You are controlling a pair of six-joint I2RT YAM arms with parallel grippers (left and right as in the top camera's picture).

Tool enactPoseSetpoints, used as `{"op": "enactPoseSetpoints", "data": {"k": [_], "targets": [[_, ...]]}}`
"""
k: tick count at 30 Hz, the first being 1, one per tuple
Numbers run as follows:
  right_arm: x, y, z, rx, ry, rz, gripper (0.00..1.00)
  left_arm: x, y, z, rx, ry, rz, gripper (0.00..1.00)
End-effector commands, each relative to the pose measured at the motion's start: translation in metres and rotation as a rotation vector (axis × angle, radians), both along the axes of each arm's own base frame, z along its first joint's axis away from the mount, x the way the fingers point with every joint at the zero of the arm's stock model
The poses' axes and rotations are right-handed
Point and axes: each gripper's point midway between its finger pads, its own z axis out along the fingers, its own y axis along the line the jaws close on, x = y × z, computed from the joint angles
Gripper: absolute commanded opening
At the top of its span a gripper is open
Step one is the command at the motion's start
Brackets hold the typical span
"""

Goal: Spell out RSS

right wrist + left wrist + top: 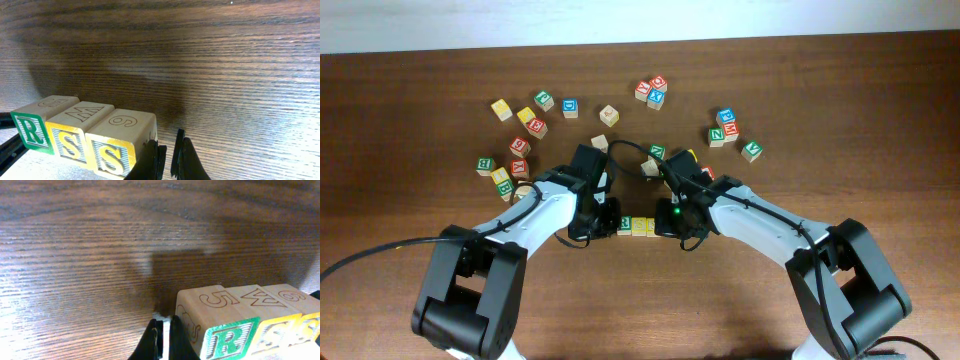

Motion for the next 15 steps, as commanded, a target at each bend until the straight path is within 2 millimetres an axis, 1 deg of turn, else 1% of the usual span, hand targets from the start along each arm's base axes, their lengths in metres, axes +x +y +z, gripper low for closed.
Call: {"op": "enactPoseSetpoints", "data": {"k": [1,2,4,9,12,15], "targets": [[-0.005,-0.003,-0.006,-0.037,0.008,0.001,0.04,-0.004,0.003,-0.005,0.011,0.014,-0.017,0.00],[-0.005,-0.009,-0.008,-0.066,0.009,-0.005,0.04,-0.004,0.004,-0.005,0.021,0.013,-0.016,0.00],[-0.009,-0.018,-0.010,-0.104,0.024,-0.010,0.04,-0.005,0.014,-0.007,0.076,0.013,-0.006,0.00],[-0.014,-0.030,-0.012,-0.123,0.060,0.001,0.04,-0.009,0.024,-0.007,0.093,0.038,0.012,0.00],[-0.023,-0.020,-0.006,-0.033,0.103,0.080,0.04,-0.008,0.030,-0.001,0.092,0.040,0.033,0.00],[-0.034,-0.011,0.002,0.032,0.146,0.105,0.04,-0.005,0.035,0.011,0.082,0.013,0.051,0.00]]}}
